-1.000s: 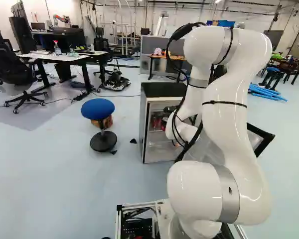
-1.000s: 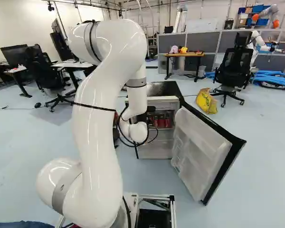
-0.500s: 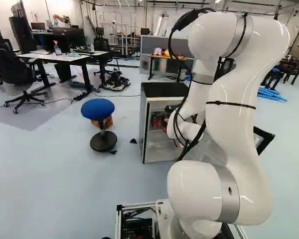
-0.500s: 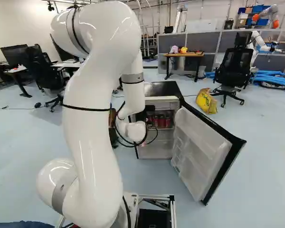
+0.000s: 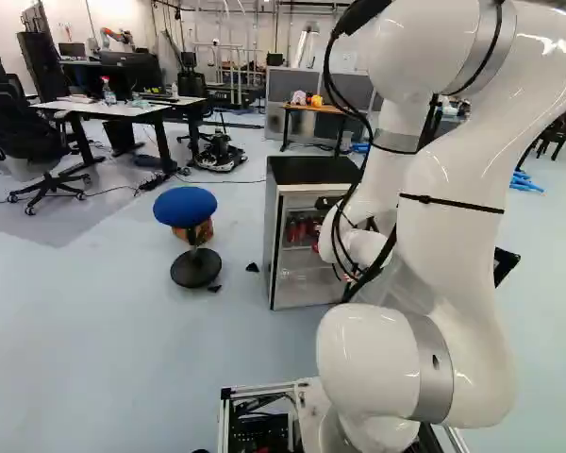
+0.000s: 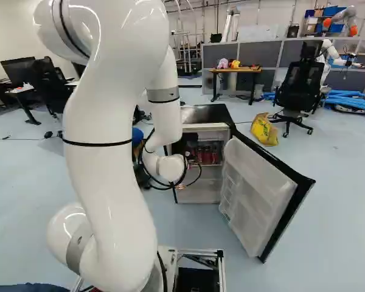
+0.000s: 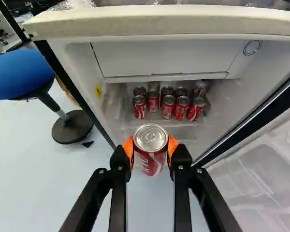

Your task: Grab a drink from the fridge

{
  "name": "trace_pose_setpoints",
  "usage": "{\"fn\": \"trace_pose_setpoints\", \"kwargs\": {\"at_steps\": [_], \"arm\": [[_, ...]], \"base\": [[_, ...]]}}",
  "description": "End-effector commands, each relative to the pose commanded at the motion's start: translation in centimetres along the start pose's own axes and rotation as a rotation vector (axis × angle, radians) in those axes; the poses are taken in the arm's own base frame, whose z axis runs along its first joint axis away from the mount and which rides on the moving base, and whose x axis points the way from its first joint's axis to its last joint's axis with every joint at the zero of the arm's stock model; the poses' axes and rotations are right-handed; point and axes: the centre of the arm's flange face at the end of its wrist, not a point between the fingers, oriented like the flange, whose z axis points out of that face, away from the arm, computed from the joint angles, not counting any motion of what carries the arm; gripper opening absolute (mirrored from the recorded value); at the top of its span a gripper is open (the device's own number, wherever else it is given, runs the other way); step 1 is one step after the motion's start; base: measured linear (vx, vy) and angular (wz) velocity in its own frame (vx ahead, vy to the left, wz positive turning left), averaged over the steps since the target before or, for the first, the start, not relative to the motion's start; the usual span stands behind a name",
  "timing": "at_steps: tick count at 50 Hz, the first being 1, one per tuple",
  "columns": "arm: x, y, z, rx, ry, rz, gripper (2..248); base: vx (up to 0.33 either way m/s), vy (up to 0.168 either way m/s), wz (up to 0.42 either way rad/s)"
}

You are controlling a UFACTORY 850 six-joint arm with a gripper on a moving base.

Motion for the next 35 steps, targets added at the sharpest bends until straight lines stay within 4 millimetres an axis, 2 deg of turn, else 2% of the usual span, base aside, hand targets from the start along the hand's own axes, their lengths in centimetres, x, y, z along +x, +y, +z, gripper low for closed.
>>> {"fn": "trace_pose_setpoints", "kwargs": {"at_steps": [35], "arm": [[2.0,-0.1,-3.0,-0.034,0.02,-0.004,92]], "base": [[0.0,0.0,0.0]]}}
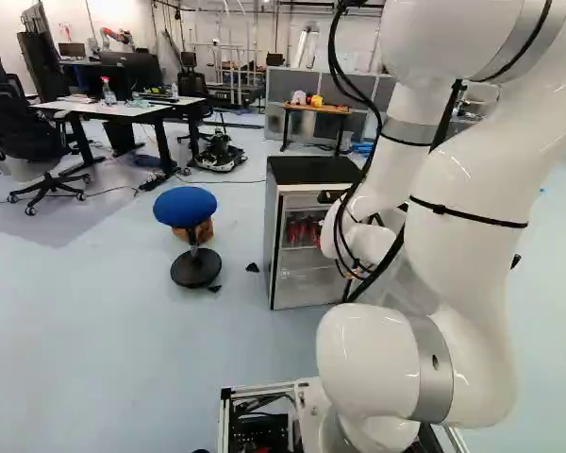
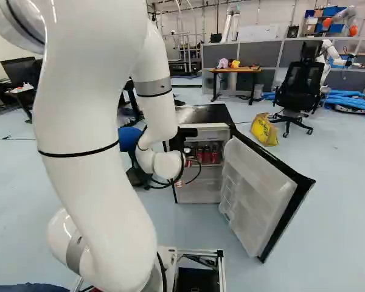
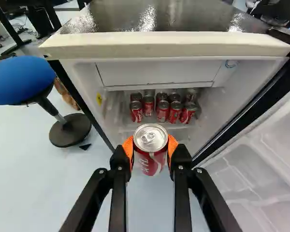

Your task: Grab a drink from the fridge

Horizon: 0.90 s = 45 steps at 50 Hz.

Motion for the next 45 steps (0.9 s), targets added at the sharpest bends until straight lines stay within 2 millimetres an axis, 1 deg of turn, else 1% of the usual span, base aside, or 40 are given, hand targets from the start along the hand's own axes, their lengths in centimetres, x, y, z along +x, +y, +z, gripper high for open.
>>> {"fn": "trace_pose_setpoints", "kwargs": {"at_steps": [45], "arm": [[2.9,-0.1,-3.3,-0.027,0.073,-0.017,92]], "base": [[0.0,0.0,0.0]]}}
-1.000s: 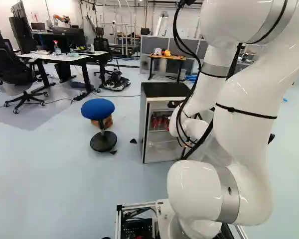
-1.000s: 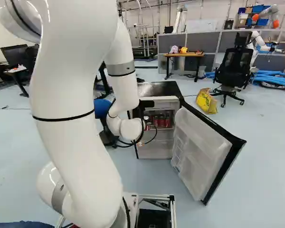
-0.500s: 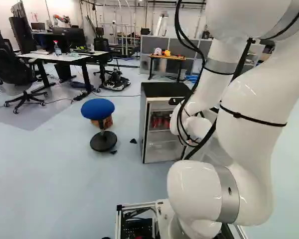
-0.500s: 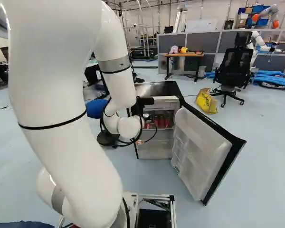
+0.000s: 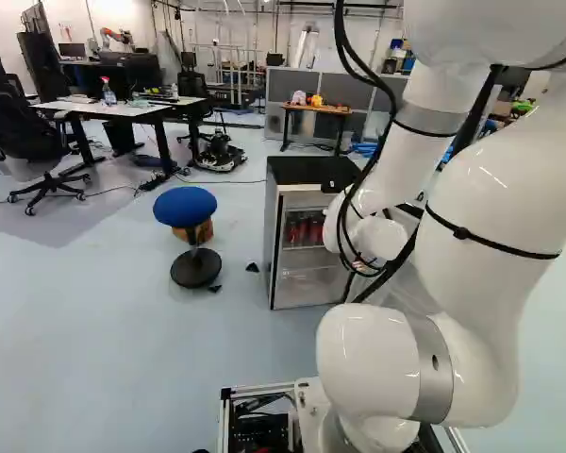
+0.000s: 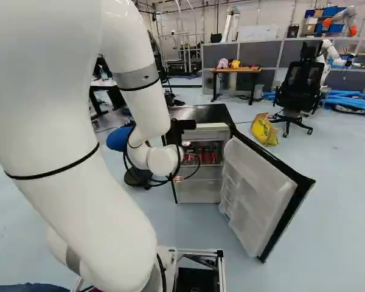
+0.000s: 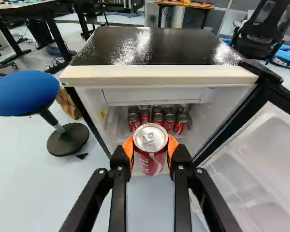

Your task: Grab a drink from the fridge

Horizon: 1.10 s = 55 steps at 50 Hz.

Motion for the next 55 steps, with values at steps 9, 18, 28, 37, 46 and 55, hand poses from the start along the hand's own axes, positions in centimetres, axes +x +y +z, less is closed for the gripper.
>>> {"fn": "trace_pose_setpoints", "kwargs": {"at_steps": [9,18,28,37,46,55], "arm": [[0.8,0.0,-0.4,-0.002,0.025,-0.006,92],[1.6,0.0,-0.7,-0.005,0.047,-0.011,92],[2.5,0.0,-1.0,-0.007,0.067,-0.017,92],[3.3,0.0,-1.2,-0.01,0.084,-0.023,92],[3.9,0.0,-1.8,-0.013,0.107,-0.027,92],[4.6,0.0,-2.4,-0.017,0.127,-0.032,92]], "base": [[0.0,0.0,0.0],[0.0,0.0,0.0],[0.0,0.0,0.0],[0.0,0.0,0.0],[0.0,0.0,0.0],[0.0,0.0,0.0]]}}
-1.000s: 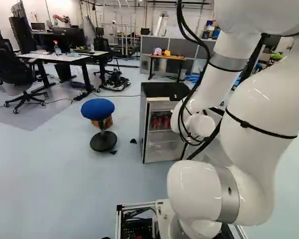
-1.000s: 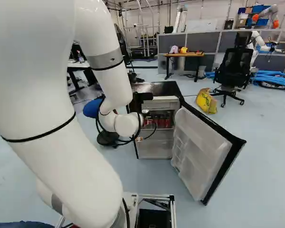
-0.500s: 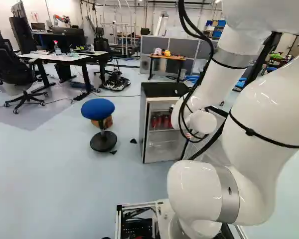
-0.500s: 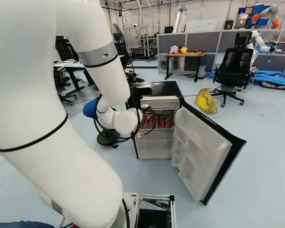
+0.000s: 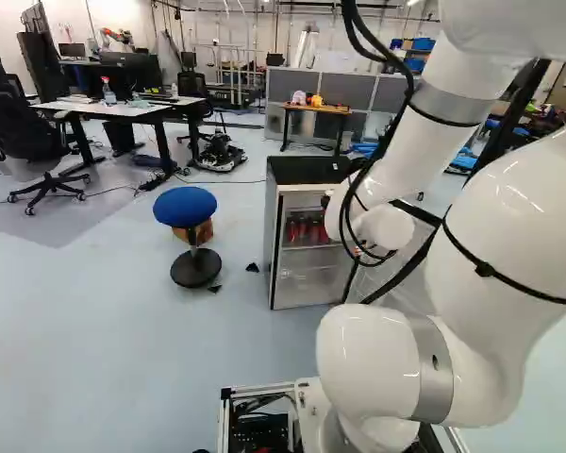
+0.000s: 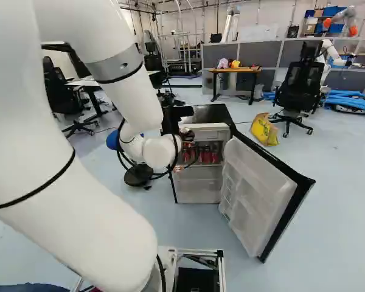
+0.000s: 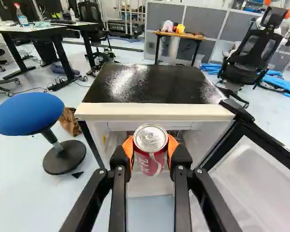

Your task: Grab a drink from the fridge

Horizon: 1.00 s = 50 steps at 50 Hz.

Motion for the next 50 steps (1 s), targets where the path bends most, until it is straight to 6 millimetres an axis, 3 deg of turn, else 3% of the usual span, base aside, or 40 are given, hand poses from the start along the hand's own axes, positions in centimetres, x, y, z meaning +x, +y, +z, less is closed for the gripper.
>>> {"fn": "trace_pose_setpoints", "kwargs": {"at_steps": [21,50], "arm": [[1.7,0.2,0.1,-0.003,-0.008,-0.013,92],[4.9,0.5,2.4,0.001,-0.039,-0.032,92]], "base": [[0.0,0.0,0.0],[0.0,0.0,0.0]]}}
